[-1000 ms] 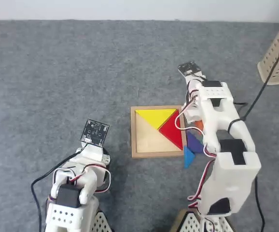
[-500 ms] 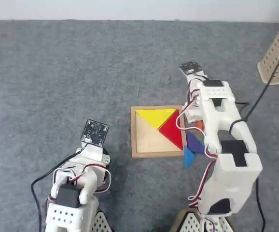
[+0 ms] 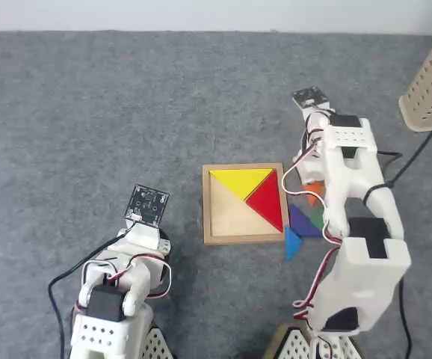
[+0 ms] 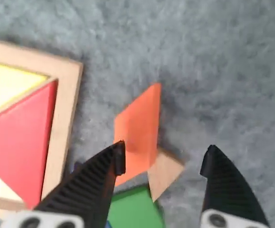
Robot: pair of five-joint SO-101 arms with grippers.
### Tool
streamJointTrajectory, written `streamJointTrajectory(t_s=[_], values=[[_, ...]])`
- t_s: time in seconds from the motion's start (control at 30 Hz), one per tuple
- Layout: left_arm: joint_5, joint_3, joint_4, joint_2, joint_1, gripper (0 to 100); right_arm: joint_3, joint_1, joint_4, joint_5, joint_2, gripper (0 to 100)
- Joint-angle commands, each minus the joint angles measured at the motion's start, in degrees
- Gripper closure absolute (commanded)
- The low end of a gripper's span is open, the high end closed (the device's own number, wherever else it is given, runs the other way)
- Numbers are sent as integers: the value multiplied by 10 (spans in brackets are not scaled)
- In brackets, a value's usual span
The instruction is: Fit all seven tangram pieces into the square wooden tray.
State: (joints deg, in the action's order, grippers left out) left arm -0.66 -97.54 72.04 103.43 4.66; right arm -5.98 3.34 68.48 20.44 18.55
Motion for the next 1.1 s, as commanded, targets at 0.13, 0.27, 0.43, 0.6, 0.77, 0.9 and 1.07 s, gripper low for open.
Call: streamJointTrajectory(t_s=[0.13,0.27,0.43,0.6,0.77,0.9,1.07], values=[[4,10,4,11,-2,988,-40,54,-30,52,-93,734],[4,10,4,11,-2,988,-79,51,-55,75,-106,734],[4,10,4,11,-2,988,-94,56,-65,76,-105,734],[4,10,4,11,-2,988,-95,56,-81,76,-73,735],[4,10,4,11,-2,988,-94,56,-95,76,-36,735],[4,10,4,11,-2,988,-94,55,-98,74,-32,735],[4,10,4,11,-2,988,-94,57,-99,72,-29,735]])
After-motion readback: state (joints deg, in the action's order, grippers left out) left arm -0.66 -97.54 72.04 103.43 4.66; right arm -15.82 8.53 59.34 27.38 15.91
